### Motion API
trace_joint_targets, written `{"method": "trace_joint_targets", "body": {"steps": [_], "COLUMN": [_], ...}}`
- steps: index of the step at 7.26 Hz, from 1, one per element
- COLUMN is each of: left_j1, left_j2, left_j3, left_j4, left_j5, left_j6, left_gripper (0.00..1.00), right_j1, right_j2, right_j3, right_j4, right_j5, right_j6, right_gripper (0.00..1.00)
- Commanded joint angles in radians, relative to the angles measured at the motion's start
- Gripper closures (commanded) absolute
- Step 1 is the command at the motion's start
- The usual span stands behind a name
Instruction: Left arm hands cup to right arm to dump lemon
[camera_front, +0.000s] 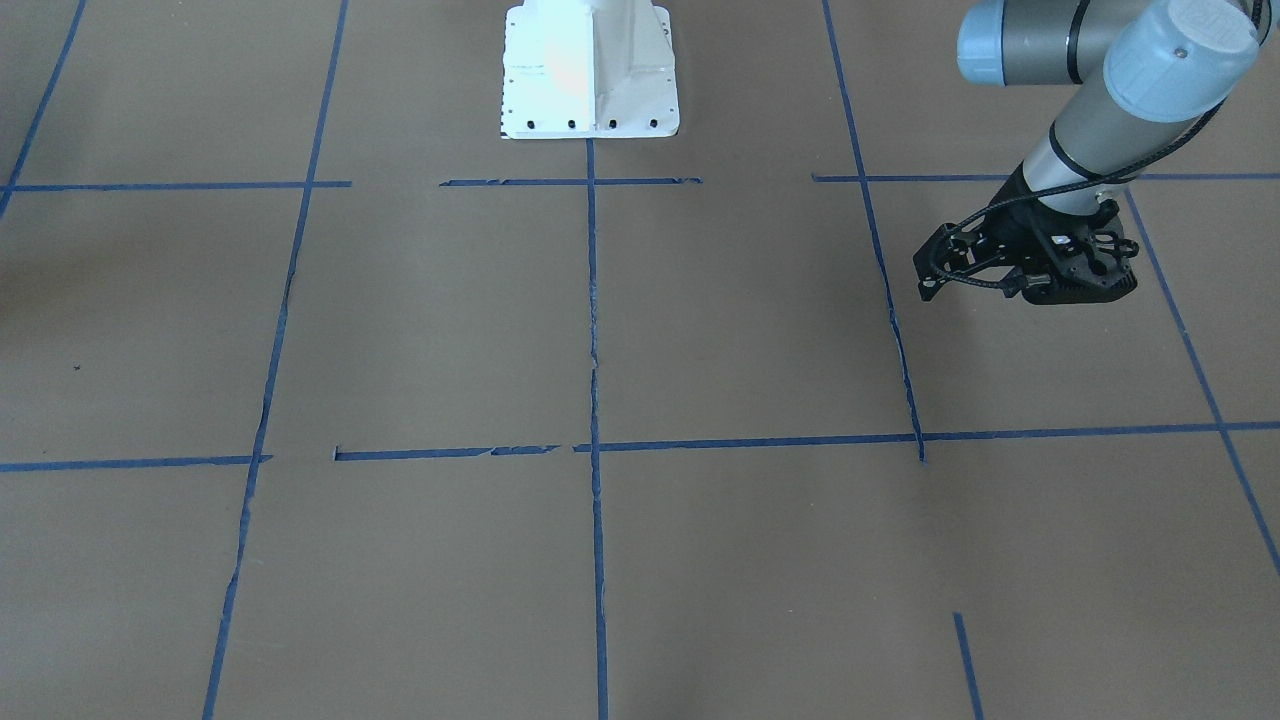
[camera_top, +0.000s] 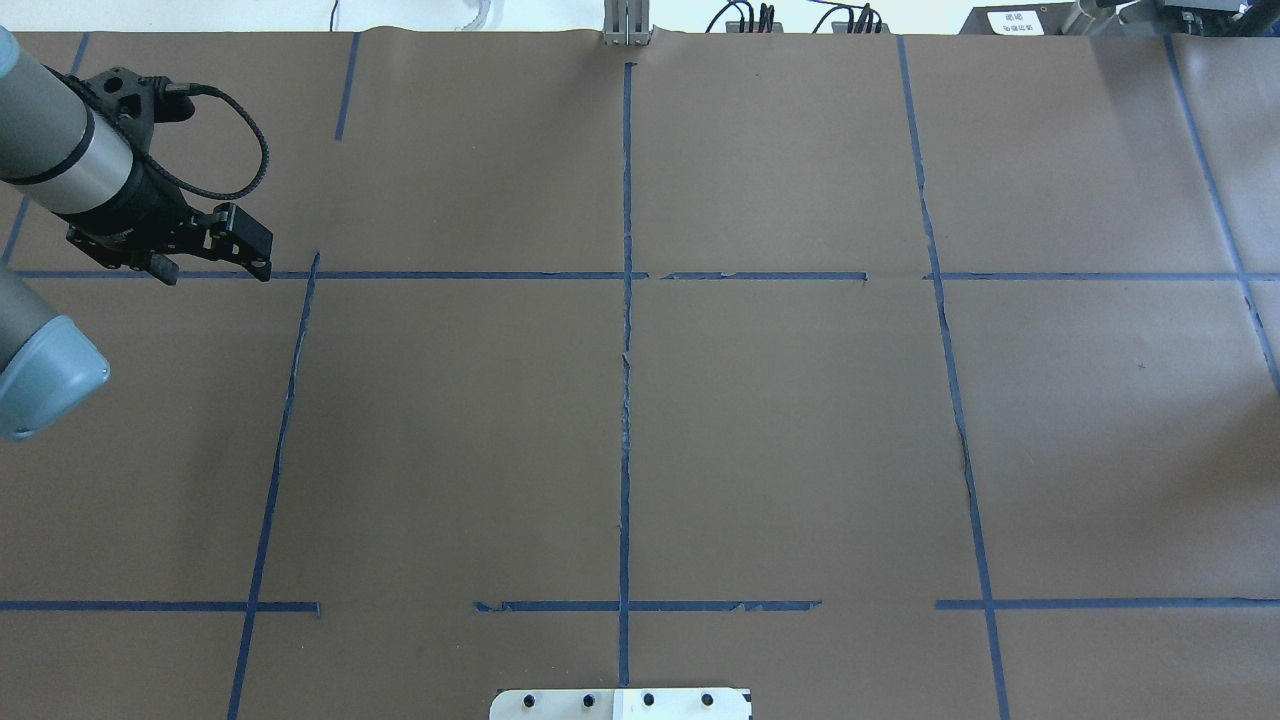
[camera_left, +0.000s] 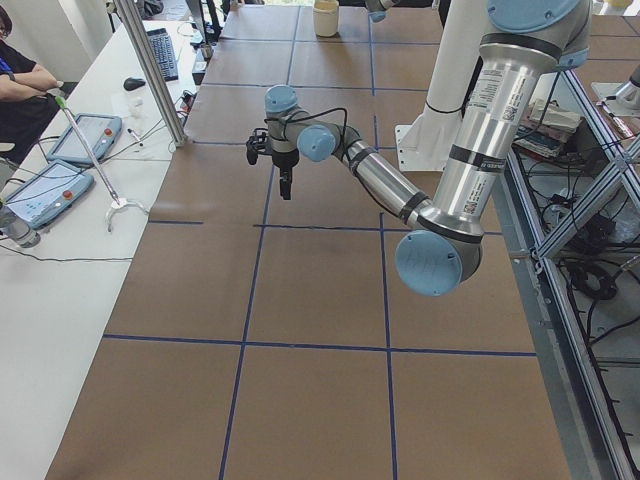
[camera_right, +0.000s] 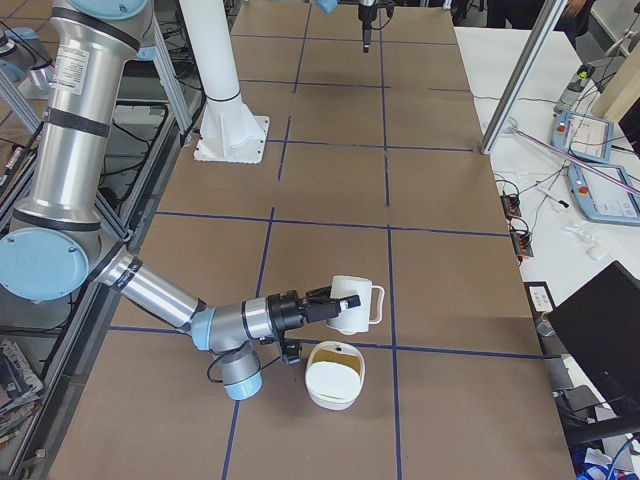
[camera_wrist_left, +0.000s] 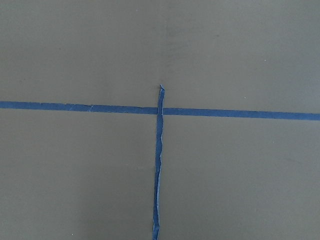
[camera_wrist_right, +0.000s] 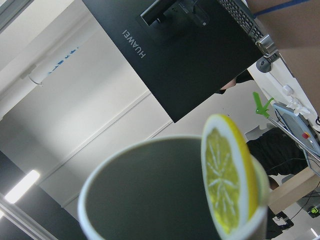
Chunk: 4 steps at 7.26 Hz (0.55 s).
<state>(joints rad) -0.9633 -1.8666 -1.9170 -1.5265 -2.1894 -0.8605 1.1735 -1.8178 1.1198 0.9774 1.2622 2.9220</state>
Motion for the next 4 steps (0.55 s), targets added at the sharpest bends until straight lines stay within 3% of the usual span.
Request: {"method": "trace_joint_targets", "body": {"steps": [1,3,4], "left_j1": [0.000,0.000,0.000], "left_j2": [0.001,0.001,0.001], "left_j3": [-0.001,-0.001,0.001], "left_j4": [0.002,0.002,0.002], "left_j5": [-0.001,-0.001,-0.001], "left_j6": [0.000,0.000,-0.002], "left_gripper": [0.00,0.00,0.00], "right_j1": [0.000,0.000,0.000], "right_j2": [0.000,0.000,-0.001], "right_j3": [0.000,-0.002,0.002], "right_j4": [0.001,0.000,-0.002], "right_j5": [0.000,0.002,0.012], "right_j6": [-0.001,-0.012,-0.053], "right_gripper": [0.80,0.79,0.74]}}
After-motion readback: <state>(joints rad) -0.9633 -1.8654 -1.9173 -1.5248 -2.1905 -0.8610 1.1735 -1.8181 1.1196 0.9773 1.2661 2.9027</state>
